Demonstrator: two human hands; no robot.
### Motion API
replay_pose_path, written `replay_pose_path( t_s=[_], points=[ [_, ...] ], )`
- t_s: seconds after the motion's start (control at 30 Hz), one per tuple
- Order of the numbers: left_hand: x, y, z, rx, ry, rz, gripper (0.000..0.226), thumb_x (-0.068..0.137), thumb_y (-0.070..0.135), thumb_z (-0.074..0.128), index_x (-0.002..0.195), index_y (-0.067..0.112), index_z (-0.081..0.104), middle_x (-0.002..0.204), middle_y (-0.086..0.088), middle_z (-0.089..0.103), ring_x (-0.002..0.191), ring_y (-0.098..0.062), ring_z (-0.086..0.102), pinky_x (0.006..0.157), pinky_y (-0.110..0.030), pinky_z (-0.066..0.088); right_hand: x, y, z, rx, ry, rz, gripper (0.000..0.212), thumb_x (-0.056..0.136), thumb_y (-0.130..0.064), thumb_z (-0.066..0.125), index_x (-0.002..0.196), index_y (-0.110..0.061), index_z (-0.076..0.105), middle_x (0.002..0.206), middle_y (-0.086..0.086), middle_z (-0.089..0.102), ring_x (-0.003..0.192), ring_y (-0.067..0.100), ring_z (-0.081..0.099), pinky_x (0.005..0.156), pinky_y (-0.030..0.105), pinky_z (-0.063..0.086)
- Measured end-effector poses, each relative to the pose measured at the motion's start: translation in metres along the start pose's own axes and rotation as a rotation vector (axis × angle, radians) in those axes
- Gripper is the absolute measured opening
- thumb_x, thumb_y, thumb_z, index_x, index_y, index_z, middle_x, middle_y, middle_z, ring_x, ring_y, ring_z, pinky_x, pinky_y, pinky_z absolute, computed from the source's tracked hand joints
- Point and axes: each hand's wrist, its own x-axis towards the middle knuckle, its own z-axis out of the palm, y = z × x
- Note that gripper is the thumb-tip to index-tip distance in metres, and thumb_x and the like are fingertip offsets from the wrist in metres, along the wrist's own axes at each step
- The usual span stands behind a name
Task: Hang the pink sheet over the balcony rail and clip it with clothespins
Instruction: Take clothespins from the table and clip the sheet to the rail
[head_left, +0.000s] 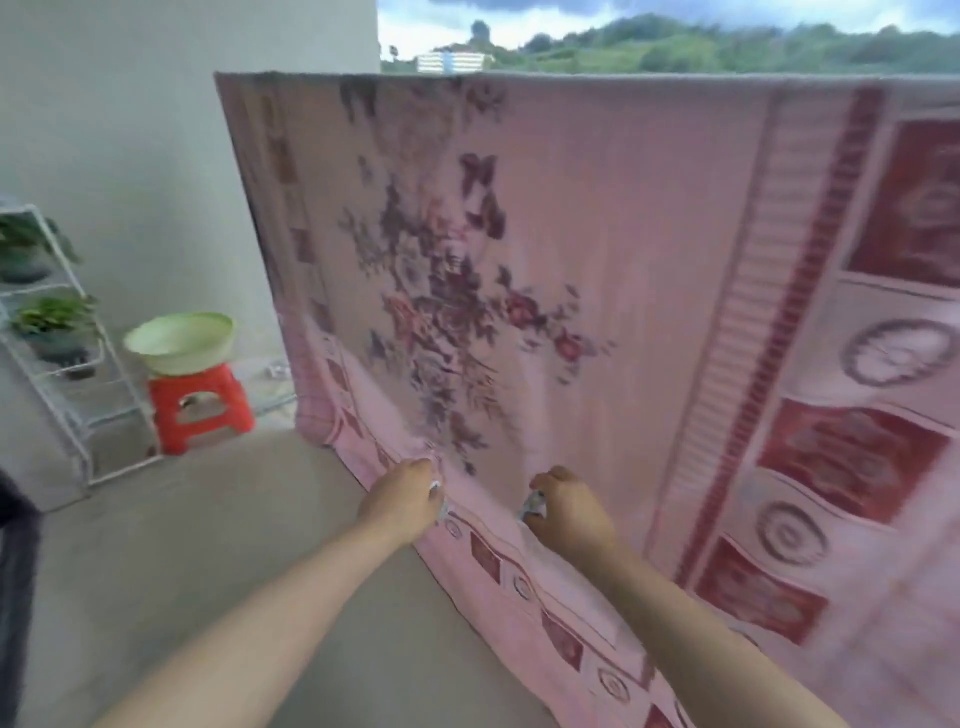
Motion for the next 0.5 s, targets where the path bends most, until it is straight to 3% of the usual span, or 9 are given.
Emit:
replay_pose_path(
  t_s=[0.1,0.23,0.37,0.43,0.5],
  points=[
    [0.075,-0.048,-0.026,-0.065,0.041,-0.072,0.019,0.087,0.017,0.043,0.089,0.001,0.053,0.105,-0.023,0.06,0.095,-0.035,0.057,0.071,-0.033,0.041,0.096,-0.033,0.012,-0.01,-0.017,-0.053,0.016,0.082,-0.021,0.055,0.089,-0.007,0.055,0.09,0.007,0.042,0.085,0.029,0.053,0.065,0.026,0.036],
    [0.174,-0.121,-0.072,-0.079,0.063,-0.206,0.024,0.086,0.027,0.041,0.072,0.007,0.046,0.095,-0.021,0.064,0.093,-0.034,0.06,0.07,-0.032,0.043,0.229,-0.09,0.025,0.038,-0.063,-0.114,0.021,0.083,-0.023,0.054,0.097,-0.007,0.058,0.102,0.013,0.05,0.085,0.026,0.055,0.069,0.028,0.044],
    [0.256,-0.204,-0.129,-0.058,0.143,-0.316,0.028,0.088,0.024,0.04,0.079,0.004,0.057,0.1,-0.021,0.066,0.096,-0.034,0.059,0.074,-0.034,0.045,0.351,-0.175,0.037,0.081,-0.055,-0.204,0.019,0.081,-0.022,0.058,0.069,-0.011,0.049,0.095,0.012,0.049,0.083,0.026,0.055,0.066,0.027,0.04],
    [0.296,-0.249,-0.153,-0.038,0.209,-0.335,0.031,0.09,0.023,0.039,0.087,0.0,0.059,0.103,-0.023,0.066,0.098,-0.034,0.059,0.075,-0.034,0.044,0.41,-0.221,0.047,0.107,-0.047,-0.26,0.016,0.081,-0.021,0.059,0.082,-0.005,0.058,0.108,0.015,0.053,0.093,0.029,0.057,0.076,0.029,0.044],
    [0.336,-0.296,-0.175,-0.029,0.271,-0.331,0.033,0.093,0.024,0.037,0.091,-0.002,0.057,0.106,-0.026,0.062,0.101,-0.036,0.057,0.078,-0.036,0.042,0.467,-0.267,0.058,0.127,-0.041,-0.307,0.028,0.081,-0.02,0.059,0.099,0.001,0.06,0.114,0.016,0.052,0.098,0.03,0.057,0.08,0.028,0.044]
  ],
)
